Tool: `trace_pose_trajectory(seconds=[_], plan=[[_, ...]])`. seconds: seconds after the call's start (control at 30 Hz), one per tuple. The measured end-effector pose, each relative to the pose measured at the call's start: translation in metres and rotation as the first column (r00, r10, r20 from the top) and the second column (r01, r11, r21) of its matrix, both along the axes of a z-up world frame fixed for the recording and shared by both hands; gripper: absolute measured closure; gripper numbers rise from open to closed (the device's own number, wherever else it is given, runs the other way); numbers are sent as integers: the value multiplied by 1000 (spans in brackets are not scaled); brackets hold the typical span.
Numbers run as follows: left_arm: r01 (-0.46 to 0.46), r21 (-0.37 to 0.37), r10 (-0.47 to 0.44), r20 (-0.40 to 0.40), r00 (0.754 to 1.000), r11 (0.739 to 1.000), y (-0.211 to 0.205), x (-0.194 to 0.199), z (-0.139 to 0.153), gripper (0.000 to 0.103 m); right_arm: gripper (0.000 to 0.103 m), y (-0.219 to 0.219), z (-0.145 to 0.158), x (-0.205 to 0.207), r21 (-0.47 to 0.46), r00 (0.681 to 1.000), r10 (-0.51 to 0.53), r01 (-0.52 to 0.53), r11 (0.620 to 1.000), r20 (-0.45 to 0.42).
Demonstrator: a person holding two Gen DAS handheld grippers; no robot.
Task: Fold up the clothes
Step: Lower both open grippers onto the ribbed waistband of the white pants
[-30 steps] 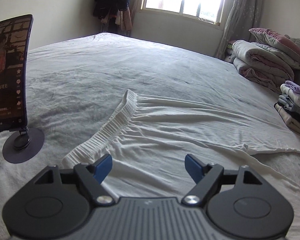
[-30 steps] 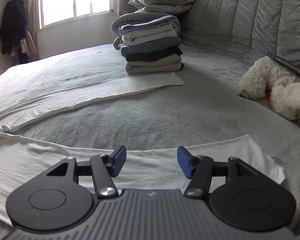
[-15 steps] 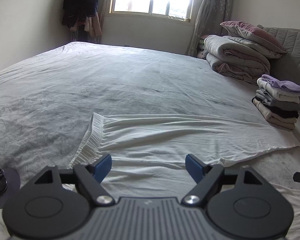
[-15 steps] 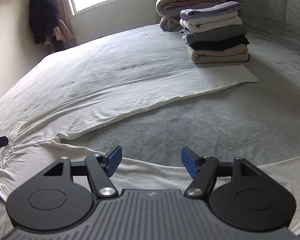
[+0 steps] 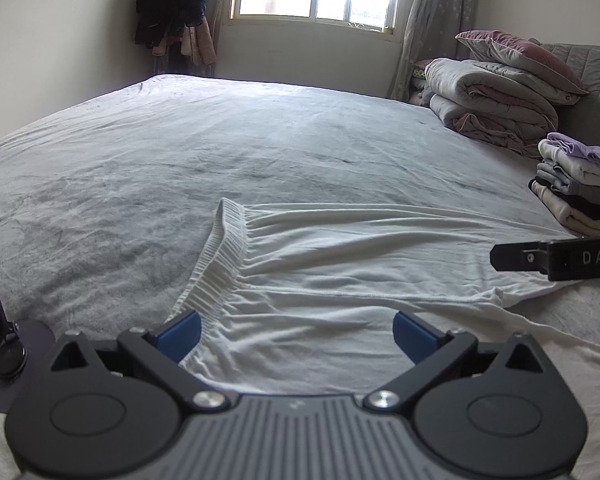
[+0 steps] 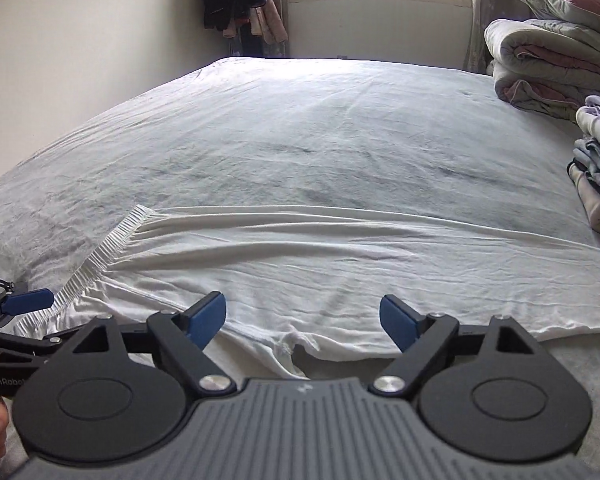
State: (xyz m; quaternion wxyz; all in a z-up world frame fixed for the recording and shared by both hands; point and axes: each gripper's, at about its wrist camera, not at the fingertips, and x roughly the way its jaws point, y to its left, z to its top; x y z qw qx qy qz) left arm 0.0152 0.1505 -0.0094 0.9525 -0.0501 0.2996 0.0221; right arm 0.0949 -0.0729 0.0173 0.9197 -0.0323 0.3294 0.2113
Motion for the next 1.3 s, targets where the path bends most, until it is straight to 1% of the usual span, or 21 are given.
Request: trace_pose_trajectory(seconds=[0.07,0.17,0.4,0.5,0.73,0.87,0.93,1.07,1.1,1.13,1.17,1.2,1.3], plan=[[4,6,-4,7,1000,1000,4,-2,-1,1,14,13,-1,9,-21,999,41,-40,999,9],[3,-2,-2,21,1000,1000,12,-3,-4,1,10,32,-4,22,-58,994,112,-111,992,16],[-11,-58,14,55,998,998,26,2,-5,1,5,67,-14,46,-136,964,264,-258,957,28],[-11,-71,16,67,998,997,27,6,-4,1,4,76,-18,56,-156,954,298,-290,944,26],[-7,-64,10,43,999,998,28,19,-12,2,4,86,-24,79,-177,939,343,-334,926,24],[-14,-72,16,34,999,997,31,25,-14,7,4,87,-25,92,-195,930,367,-357,914,20],[-21,-72,23,34,999,997,32,28,-15,10,4,87,-26,100,-208,929,370,-359,910,15],[-46,-79,49,35,998,996,37,34,-17,21,4,84,-27,120,-218,934,356,-349,911,-7],[-60,-83,64,37,997,995,38,35,-17,28,4,83,-28,125,-219,937,349,-343,913,-12],[-74,-87,78,46,996,993,39,35,-16,32,4,82,-28,130,-222,941,338,-333,917,-13],[-86,-92,92,59,994,992,40,34,-14,40,4,81,-29,135,-224,945,327,-322,920,-16],[-98,-97,106,73,992,990,41,32,-12,46,4,80,-30,139,-224,948,317,-315,922,-27],[-82,-116,95,108,990,990,43,29,-7,55,4,78,-35,150,-219,953,295,-302,928,-64]])
